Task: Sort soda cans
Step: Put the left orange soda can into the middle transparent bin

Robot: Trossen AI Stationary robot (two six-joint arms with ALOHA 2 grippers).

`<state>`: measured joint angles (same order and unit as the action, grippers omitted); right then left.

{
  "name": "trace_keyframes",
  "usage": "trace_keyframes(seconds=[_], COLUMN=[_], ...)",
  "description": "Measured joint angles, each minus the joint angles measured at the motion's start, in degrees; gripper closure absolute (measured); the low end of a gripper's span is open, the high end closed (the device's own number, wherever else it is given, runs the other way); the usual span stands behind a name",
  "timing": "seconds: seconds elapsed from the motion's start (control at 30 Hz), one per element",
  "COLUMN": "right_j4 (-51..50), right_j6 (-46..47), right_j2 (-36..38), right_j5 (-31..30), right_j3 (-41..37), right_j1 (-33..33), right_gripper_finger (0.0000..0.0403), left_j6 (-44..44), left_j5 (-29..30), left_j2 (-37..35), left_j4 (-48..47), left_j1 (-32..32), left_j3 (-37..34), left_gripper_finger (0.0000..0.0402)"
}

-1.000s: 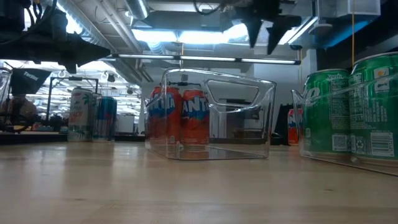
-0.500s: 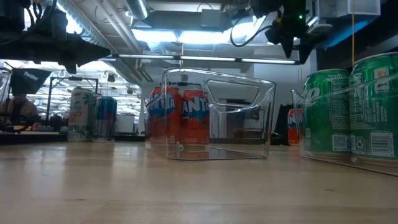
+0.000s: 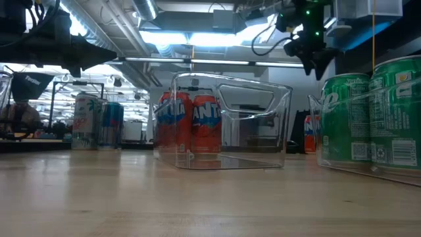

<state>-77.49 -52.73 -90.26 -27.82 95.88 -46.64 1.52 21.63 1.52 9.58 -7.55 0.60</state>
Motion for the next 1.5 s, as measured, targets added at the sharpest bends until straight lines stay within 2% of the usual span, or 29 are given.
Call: trace_keyframes(seconds=[0.17,0.33,0.5,0.8,0.93,1.13,1.37,1.5], right_j4=[1.4,3.9,4.4,5.1,9.5,14.2,16.1,16.3], right_j6=[-3.4,-6.2,-7.2,-9.1,-9.4,-11.1,-12.6,-12.2], right_j2=[0.0,-0.4,-3.9,-10.7,-10.3,-9.4,-8.7,-7.3], right_j5=[7.1,11.9,16.0,17.7,21.0,21.2,22.9,20.2], right_j3=[0.0,0.0,0.0,-0.8,-5.7,-13.0,-13.9,-14.0], right_j1=[-6.0,-8.7,-10.6,-12.8,-14.7,-15.7,-15.7,-15.6], right_gripper_finger=[0.0070,0.0070,0.0070,0.0075,0.0092,0.0113,0.0116,0.0116], left_j6=[0.7,1.9,2.4,2.5,2.4,2.5,3.1,3.0], left_j5=[0.0,0.0,0.0,0.0,0.0,0.0,0.2,0.2], left_j2=[0.0,0.0,0.0,0.0,0.0,0.0,0.0,0.0], left_j4=[0.0,0.0,0.0,-2.5,-3.6,-3.3,-2.6,-2.5], left_j1=[0.0,0.0,0.0,0.0,0.0,0.0,0.0,0.0], left_j3=[0.0,0.0,0.0,0.0,0.0,0.0,0.0,0.0], left_gripper_finger=[0.0402,0.0402,0.0402,0.0402,0.0402,0.0402,0.0402,0.0402])
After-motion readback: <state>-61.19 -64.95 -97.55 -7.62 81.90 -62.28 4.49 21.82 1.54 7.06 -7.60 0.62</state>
